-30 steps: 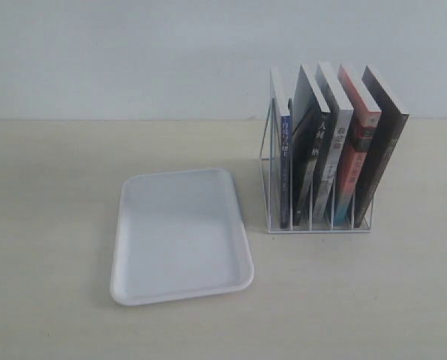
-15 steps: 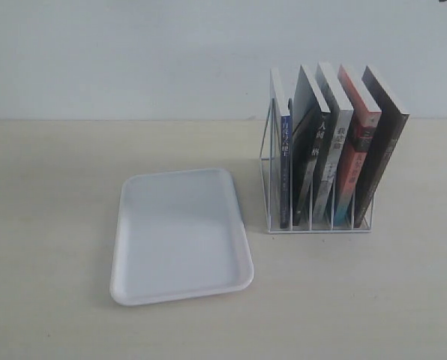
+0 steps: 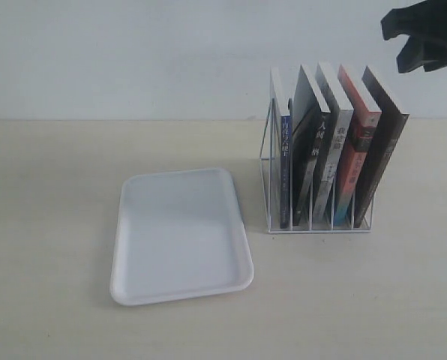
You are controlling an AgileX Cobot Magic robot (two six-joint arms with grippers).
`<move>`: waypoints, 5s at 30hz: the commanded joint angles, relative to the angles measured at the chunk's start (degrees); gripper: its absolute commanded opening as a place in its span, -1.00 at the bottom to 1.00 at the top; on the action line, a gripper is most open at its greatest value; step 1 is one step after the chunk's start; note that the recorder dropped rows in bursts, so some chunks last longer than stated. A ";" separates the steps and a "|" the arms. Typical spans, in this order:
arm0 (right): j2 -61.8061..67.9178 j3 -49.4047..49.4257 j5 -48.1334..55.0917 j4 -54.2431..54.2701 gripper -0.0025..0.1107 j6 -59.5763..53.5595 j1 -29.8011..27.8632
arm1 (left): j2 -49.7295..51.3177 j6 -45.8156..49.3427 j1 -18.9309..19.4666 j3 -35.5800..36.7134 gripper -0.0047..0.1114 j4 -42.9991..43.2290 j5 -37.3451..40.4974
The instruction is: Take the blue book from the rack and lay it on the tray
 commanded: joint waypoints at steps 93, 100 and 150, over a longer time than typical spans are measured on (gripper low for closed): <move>26.65 -33.24 22.57 -7.39 -0.27 7.29 4.56 | -0.18 -0.39 -0.02 -0.19 -0.84 0.05 -0.88; 27.81 -33.24 22.83 -7.39 -0.27 7.51 4.56 | -0.18 -0.39 -0.02 -0.19 -0.84 0.05 -0.88; 22.71 -42.37 23.81 -8.69 -0.96 10.59 4.56 | -0.18 -0.39 -0.02 -0.19 -0.84 0.05 -0.88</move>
